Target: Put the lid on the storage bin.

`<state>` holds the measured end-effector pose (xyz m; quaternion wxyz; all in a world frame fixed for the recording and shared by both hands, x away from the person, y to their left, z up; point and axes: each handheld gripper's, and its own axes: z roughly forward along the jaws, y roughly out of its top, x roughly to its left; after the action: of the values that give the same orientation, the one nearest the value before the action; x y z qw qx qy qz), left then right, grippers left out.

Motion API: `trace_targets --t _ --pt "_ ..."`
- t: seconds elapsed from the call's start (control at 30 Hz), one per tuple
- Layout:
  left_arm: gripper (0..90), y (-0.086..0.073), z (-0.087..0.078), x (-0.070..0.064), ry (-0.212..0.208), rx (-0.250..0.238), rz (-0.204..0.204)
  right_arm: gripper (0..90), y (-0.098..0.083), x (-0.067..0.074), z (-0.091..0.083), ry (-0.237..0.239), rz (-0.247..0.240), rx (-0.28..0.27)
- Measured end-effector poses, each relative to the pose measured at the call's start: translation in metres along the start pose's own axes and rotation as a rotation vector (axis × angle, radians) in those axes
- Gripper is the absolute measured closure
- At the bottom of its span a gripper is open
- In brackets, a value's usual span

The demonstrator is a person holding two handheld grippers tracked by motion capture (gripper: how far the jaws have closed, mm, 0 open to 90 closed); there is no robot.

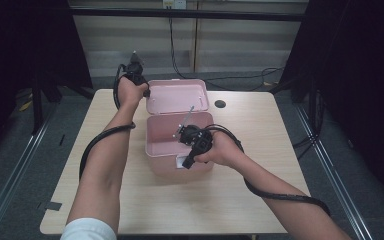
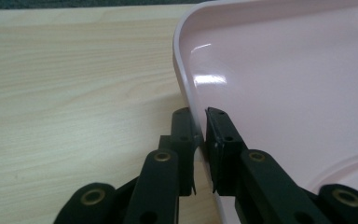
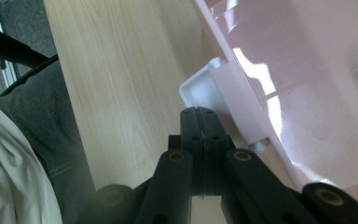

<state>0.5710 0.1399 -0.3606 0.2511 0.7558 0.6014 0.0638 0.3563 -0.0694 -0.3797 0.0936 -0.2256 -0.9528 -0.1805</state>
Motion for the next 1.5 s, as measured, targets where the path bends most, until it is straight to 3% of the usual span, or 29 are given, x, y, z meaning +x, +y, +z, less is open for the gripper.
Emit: trace_targets --t 0.13,0.67,0.77,1.5 --pt "82.4 0.0 -0.011 -0.002 -0.003 -0.008 0.025 90.0 0.002 0.001 0.0 0.0 0.012 -0.002" --pt "83.8 -0.005 -0.042 -0.002 -0.015 -0.045 0.03 90.0 0.006 0.001 0.0 -0.013 0.042 -0.013" --pt "84.2 -0.005 -0.048 -0.003 -0.013 -0.042 0.048 90.0 0.006 0.0 -0.001 -0.012 0.043 -0.016" --pt "85.7 -0.011 -0.071 -0.011 -0.029 -0.052 0.062 90.0 0.009 0.001 0.0 -0.016 0.059 -0.017"
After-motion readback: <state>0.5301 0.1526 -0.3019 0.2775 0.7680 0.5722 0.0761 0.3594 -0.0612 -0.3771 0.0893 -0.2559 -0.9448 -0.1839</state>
